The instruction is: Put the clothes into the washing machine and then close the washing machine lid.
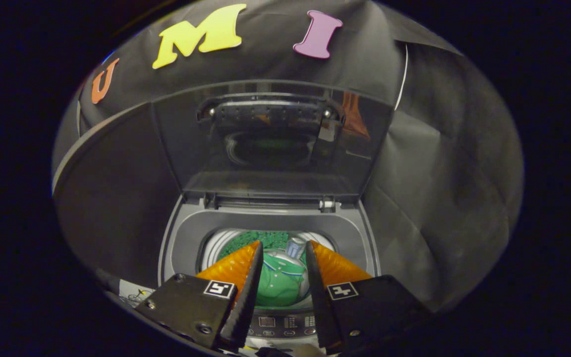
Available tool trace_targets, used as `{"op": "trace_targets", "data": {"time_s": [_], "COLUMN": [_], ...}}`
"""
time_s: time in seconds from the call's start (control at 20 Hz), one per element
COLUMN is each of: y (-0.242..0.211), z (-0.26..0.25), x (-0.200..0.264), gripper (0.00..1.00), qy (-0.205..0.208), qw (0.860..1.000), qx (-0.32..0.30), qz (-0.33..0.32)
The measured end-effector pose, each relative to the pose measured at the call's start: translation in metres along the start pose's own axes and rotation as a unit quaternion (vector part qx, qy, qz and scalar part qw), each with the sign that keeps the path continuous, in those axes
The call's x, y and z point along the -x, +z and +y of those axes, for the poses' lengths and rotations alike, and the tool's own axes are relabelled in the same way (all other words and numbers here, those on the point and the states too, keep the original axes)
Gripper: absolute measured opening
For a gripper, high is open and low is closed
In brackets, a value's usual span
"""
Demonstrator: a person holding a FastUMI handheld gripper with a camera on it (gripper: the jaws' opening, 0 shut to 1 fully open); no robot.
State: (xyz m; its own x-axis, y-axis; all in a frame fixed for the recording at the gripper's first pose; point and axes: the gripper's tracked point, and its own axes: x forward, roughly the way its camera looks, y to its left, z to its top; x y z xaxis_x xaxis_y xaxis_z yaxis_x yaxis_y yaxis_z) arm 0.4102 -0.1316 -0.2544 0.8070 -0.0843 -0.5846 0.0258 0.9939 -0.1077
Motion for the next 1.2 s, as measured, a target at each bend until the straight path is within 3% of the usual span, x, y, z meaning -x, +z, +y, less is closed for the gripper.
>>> {"op": "trace_targets", "data": {"time_s": [0.4, 0.6, 1.2], "y": [0.1, 0.134, 0.218], "z": [0.007, 0.023, 0.036], "x": [0.072, 0.093, 0.089], "gripper": [0.55, 1.0, 1.0], "qy": [0.014, 0.032, 0.053], "qw": [0.992, 0.987, 0.98], "qx": [0.034, 0.039, 0.018], "qz": [-0.12, -0.151, -0.192]}}
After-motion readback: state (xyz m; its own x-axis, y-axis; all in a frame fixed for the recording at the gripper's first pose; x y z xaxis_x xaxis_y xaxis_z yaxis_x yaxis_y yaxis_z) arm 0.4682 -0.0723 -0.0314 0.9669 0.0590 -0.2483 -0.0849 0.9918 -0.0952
